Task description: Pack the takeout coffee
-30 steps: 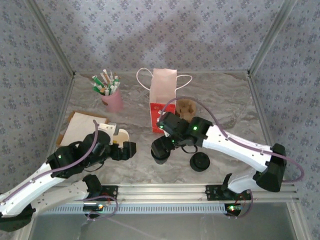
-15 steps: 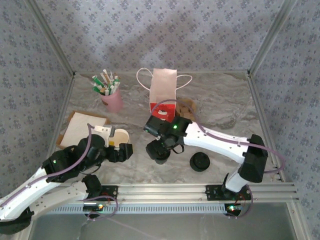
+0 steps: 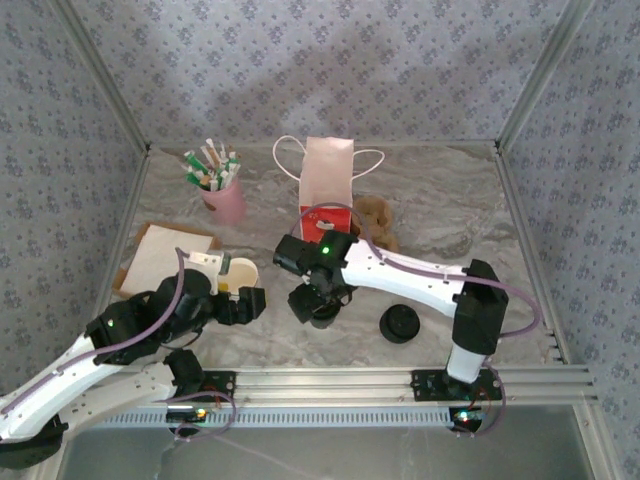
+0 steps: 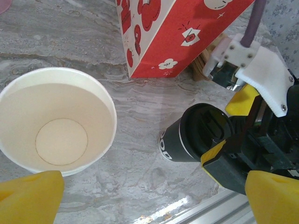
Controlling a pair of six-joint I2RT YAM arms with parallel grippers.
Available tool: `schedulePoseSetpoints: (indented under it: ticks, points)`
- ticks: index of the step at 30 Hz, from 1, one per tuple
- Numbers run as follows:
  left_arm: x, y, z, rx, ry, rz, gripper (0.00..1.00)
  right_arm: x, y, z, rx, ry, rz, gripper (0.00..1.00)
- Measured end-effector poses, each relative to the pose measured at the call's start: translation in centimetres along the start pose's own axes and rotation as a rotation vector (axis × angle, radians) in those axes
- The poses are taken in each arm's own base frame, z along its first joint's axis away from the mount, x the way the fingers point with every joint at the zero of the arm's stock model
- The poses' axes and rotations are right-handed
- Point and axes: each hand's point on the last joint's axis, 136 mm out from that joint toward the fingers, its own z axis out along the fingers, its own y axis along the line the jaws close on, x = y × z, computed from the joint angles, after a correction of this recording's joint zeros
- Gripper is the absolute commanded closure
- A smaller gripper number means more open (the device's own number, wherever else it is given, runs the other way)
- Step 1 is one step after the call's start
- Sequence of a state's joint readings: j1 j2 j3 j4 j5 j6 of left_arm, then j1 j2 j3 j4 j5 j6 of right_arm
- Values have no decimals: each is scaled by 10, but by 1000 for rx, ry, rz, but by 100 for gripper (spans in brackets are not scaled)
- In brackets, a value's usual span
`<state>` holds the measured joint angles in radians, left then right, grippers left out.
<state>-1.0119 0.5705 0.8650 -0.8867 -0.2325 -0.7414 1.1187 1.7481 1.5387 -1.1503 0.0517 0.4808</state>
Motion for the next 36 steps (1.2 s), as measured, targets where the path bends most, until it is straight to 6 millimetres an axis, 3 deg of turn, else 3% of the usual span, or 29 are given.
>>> schedulePoseSetpoints:
  ticks: [25, 36]
  points:
    - [2, 4, -4, 10, -18, -5, 1, -5, 3, 3, -18, 48, 7, 10]
    - [3, 5, -2, 7, -14, -4, 1, -9, 4, 10, -8, 60, -1, 16]
